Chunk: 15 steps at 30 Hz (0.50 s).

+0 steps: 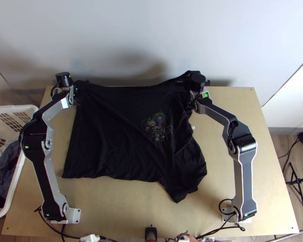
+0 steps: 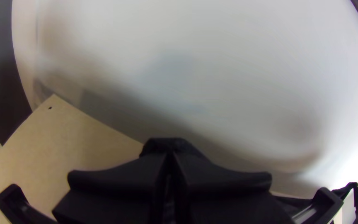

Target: Fold the t-shirt

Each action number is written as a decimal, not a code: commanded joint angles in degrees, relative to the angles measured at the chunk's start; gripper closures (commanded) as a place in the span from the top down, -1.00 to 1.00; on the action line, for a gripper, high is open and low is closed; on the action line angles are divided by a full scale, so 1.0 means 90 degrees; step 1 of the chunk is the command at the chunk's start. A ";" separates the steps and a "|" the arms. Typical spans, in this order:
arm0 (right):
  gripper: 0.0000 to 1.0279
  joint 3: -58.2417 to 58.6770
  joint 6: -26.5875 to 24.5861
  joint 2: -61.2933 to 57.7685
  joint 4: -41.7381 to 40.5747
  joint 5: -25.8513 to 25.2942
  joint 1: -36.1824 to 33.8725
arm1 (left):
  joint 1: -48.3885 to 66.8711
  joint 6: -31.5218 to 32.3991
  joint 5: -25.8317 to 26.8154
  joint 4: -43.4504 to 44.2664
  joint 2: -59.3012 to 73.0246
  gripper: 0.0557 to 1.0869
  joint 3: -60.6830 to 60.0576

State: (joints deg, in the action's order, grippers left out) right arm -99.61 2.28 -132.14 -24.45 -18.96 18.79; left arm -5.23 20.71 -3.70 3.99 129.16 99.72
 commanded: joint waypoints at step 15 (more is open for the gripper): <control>-0.95 0.2513 -0.0019 0.2084 0.0197 0.0232 0.0051 | -0.0190 -0.0797 0.0685 -0.1586 -0.1734 -0.75 -0.1793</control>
State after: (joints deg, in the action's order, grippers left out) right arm -85.84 2.04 -121.30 -23.05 -18.44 19.66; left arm -5.48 14.63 -0.40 -8.93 121.10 91.70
